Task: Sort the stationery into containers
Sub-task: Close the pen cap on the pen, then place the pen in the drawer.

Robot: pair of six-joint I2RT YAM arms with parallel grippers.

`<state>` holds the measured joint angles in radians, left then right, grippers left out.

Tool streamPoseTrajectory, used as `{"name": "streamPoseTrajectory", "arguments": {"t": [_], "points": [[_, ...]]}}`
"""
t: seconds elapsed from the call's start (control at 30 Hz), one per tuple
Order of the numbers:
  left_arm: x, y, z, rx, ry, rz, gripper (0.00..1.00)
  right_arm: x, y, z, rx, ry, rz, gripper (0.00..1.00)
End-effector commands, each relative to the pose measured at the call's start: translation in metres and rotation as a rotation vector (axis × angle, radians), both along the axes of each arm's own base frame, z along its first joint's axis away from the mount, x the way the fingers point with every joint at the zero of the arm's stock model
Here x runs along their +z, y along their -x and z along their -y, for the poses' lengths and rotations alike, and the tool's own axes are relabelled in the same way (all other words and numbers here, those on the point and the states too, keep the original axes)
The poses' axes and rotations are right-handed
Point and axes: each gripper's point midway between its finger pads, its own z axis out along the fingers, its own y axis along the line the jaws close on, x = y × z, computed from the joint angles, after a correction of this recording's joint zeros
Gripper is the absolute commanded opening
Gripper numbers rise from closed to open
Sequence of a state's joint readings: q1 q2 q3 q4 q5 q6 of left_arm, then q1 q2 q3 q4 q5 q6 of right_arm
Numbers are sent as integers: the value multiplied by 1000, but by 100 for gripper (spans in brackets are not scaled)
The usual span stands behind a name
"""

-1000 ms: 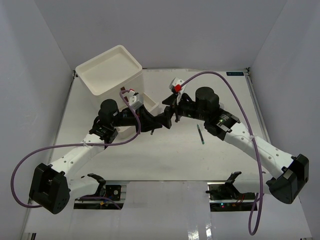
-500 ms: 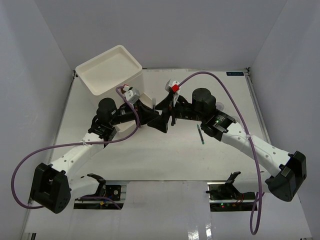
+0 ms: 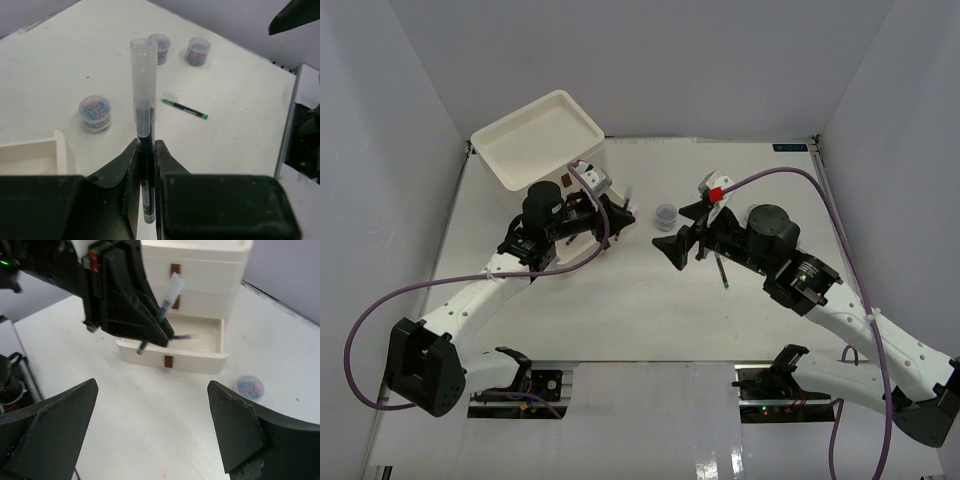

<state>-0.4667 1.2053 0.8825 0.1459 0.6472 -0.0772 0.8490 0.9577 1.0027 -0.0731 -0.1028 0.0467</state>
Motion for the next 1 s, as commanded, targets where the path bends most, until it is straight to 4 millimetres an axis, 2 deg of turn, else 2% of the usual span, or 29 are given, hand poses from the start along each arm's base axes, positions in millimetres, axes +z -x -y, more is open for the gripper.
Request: {"name": "streamPoseTrajectory", "arguments": {"t": [0.0,0.17,0.33,0.43,0.57,0.6,0.67,0.7,0.77,0.83,0.97], "points": [[-11,-18,-19,96,-158,38,6,-37,-21,35,-201,105,-26,96],[-38,-41,-51,245,-366,51,11,-69,-12,53,-238,138,-67,97],[-52,-56,-78,343,-528,83,19,-92,-2,55,-217,138,-119,97],[-75,-71,-95,413,-635,59,22,-105,3,57,-206,148,-139,97],[-95,-81,-106,441,-700,18,22,-112,11,57,-183,138,-152,98],[-106,-85,-107,436,-721,-3,24,-118,13,58,-176,142,-163,98],[-112,-91,-110,440,-742,-10,25,-123,18,57,-154,141,-179,98],[-122,-95,-109,433,-760,-29,26,-130,20,58,-152,147,-188,98],[-122,-105,-115,467,-788,-33,28,-136,24,58,-141,149,-199,98],[-129,-112,-115,468,-810,-44,31,-144,27,61,-141,155,-210,98],[-130,-125,-113,468,-834,-38,39,-152,30,65,-144,155,-211,98]]}}
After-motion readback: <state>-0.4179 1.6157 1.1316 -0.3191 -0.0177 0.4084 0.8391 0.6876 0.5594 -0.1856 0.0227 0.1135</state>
